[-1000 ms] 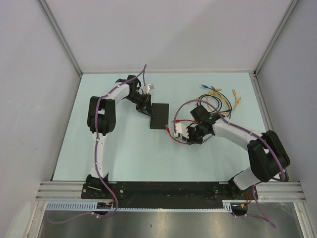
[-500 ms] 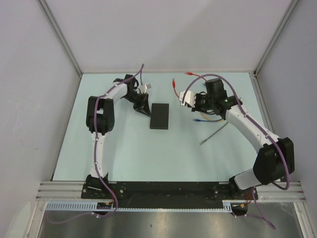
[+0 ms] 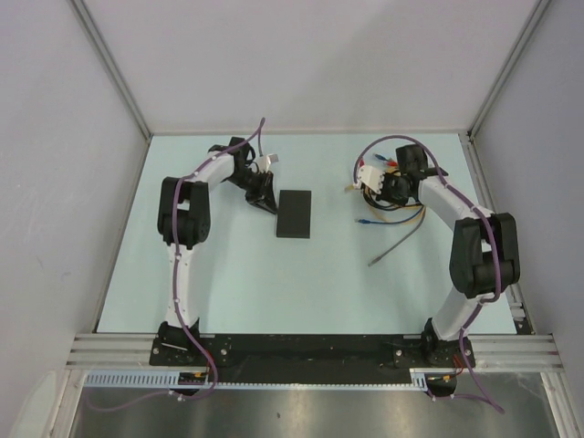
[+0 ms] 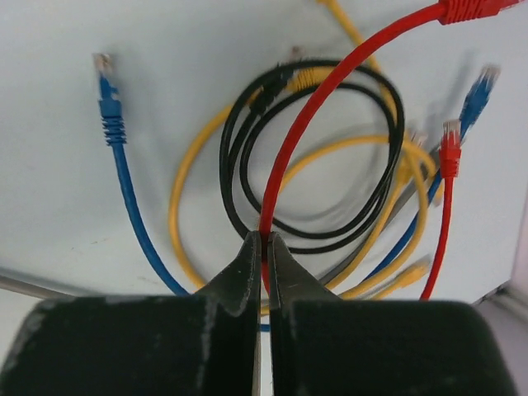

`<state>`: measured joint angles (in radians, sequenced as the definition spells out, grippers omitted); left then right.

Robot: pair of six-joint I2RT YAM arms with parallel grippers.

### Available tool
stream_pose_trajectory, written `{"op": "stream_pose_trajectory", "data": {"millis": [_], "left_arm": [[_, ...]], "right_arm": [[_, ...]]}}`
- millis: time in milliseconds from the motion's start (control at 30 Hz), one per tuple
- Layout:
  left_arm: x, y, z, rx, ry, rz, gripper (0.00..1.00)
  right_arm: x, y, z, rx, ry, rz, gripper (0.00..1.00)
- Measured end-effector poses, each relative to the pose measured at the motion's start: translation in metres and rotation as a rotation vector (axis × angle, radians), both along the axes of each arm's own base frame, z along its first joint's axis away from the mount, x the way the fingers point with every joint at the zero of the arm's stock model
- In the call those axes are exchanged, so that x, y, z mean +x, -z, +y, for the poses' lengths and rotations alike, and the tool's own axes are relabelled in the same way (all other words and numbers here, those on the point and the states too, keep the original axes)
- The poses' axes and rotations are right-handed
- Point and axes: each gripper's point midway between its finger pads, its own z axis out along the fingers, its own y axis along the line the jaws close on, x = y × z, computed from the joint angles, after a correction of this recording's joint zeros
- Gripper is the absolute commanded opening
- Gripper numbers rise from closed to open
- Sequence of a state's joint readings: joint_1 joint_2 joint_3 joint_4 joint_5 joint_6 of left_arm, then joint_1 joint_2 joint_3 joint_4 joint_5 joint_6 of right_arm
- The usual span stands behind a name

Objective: Pull the plug from the switch port

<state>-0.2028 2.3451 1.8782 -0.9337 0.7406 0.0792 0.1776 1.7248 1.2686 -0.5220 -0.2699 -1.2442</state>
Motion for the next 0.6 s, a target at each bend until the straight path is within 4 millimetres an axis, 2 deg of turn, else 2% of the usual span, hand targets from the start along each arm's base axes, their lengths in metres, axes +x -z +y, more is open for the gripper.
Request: {"op": "stream_pose_trajectory", "data": {"millis": [33, 67, 133, 167, 267, 367, 400, 433, 533, 600], "left_arm": [[0.000, 0.000, 0.000, 0.001, 0.000, 0.000, 0.17], [0.000, 0.000, 0.000, 0.002, 0.000, 0.000, 0.17], [0.000, 0.000, 0.000, 0.003, 0.000, -0.001, 0.17], [0.000, 0.000, 0.000, 0.003, 0.000, -0.001, 0.18], [0.001, 0.000, 0.001, 0.011, 0.002, -0.009, 0.32], [0.004, 0.001, 0.005, 0.041, 0.011, -0.035, 0.58], [0.006, 0.001, 0.007, 0.051, 0.016, -0.050, 0.83], [0.009, -0.001, 0.009, 0.060, 0.016, -0.068, 0.99], [0.021, -0.019, 0.015, 0.087, 0.014, -0.152, 0.99], [0.033, -0.042, 0.019, 0.101, -0.003, -0.233, 1.00]], "right_arm": [[0.001, 0.003, -0.004, -0.008, 0.021, 0.008, 0.24], [0.001, 0.007, -0.007, -0.015, 0.052, 0.016, 0.52], [0.006, 0.007, -0.007, -0.011, 0.116, 0.010, 0.74], [0.009, 0.005, -0.005, 0.001, 0.145, -0.002, 0.90], [0.026, -0.015, 0.012, 0.101, 0.254, -0.070, 1.00], [0.042, -0.043, 0.028, 0.251, 0.377, -0.115, 1.00], [0.050, -0.060, 0.033, 0.320, 0.434, -0.125, 1.00], [0.057, -0.074, 0.035, 0.373, 0.472, -0.139, 1.00], [0.080, -0.134, 0.036, 0.606, 0.622, -0.191, 1.00], [0.090, -0.162, 0.028, 0.714, 0.707, -0.217, 1.00]]}}
